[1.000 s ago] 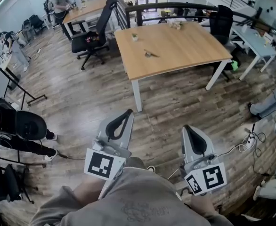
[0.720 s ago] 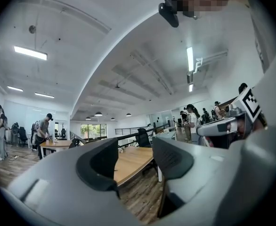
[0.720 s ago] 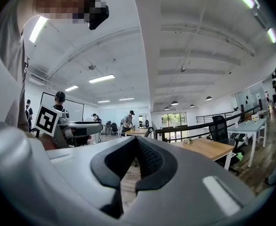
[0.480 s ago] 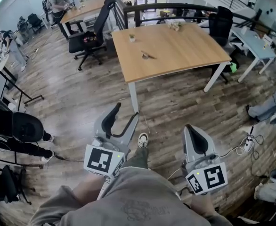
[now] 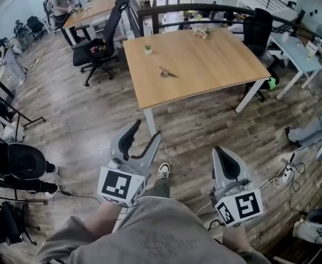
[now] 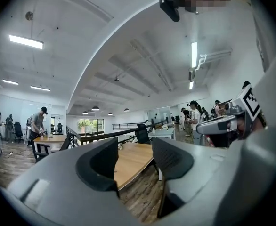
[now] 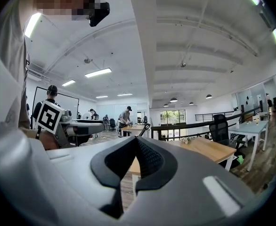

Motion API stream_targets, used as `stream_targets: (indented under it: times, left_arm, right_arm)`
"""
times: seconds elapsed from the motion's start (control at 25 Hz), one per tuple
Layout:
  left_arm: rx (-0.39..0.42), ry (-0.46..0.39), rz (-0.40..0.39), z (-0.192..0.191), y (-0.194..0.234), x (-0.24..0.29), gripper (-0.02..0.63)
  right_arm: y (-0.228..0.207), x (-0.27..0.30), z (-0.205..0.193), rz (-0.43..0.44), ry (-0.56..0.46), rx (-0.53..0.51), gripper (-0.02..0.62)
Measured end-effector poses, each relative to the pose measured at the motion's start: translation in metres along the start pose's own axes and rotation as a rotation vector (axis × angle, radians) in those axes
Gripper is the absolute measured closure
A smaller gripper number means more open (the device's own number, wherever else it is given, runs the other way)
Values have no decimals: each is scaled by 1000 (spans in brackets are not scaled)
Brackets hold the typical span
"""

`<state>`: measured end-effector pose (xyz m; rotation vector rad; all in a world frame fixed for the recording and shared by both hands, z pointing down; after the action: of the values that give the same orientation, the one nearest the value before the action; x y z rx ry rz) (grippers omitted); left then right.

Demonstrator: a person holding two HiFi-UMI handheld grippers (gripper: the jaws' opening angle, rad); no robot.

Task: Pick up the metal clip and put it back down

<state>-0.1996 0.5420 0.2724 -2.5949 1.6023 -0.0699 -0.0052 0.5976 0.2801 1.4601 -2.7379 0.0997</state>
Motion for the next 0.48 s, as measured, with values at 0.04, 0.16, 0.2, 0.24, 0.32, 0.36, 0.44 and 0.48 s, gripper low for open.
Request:
stream_targets:
  times: [0.04,0.16,0.2,0.24,0.32,0.36,0.44,0.48]
  left_arm:
    - [1,7,-2,0,5,15,379]
    - [-1,8,-17,1,22,59,380]
    - [-4,9,-24,1,28,74,380]
    - [-8,12,-33,1,34,91,380]
    - [-17,22,-49,-2,48,125,380]
    - [-19,27,-55,-4,56,144,380]
    - [-19,34,-63,-10,72,180,380]
    - [-18,37,-65,-13,80,197,380]
  right_arm:
    - [-10,11,2,-1,4,1,584]
    - [-39,46,9,-7,12,0,584]
    - [-48,59,11,-10,16,2,584]
    - [-58,72,12,-13,21,5,584]
    - [-79,102,13,-17,34,13,584]
    - [-89,118,12,-18,39,16,584]
    - [-111,152,11,-19,47,20,584]
    - [-121,169,10,-19,50,21,584]
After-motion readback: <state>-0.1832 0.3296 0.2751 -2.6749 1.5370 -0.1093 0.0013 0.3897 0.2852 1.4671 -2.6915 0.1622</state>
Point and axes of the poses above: the fingertips, and each gripper's own axes: x forward along the fingers, y to its left, z out of its top, the point moved 3 cm from there along -x, backward along the fingers, and after that the axes turned 6 degrees about z, right-handed, at the moved point
